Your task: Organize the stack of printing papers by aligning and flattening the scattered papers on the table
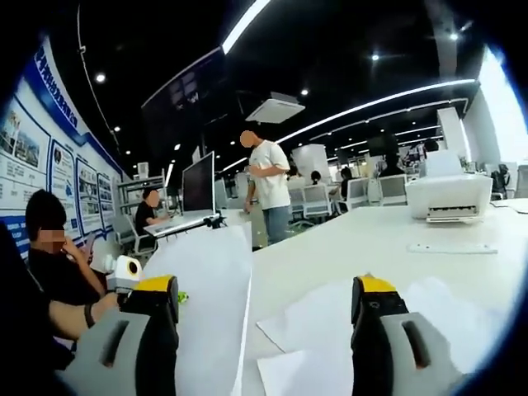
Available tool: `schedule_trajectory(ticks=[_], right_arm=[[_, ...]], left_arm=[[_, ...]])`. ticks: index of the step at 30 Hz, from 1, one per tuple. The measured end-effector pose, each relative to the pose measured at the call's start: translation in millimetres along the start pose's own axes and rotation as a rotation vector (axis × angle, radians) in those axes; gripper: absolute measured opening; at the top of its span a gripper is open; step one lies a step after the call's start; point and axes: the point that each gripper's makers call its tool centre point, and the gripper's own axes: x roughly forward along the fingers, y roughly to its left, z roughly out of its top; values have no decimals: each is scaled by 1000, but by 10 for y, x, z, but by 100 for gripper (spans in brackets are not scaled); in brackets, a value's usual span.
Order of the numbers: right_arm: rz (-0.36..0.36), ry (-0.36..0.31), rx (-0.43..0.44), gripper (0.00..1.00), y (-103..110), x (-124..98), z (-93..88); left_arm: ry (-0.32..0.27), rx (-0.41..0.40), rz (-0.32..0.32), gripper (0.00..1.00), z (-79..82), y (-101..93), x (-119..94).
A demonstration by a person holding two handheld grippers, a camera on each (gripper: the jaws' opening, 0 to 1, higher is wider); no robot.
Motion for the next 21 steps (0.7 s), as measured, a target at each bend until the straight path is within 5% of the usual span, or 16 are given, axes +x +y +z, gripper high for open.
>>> schedule_trajectory(ticks=[11,21], right_arm=[[-9,-42,28,81,9,-247,47],[-63,-74,23,81,-198,-504,136]], left_arm=[[-2,-2,1,9,3,-3,0],[-8,2,4,9,14,3,-2]])
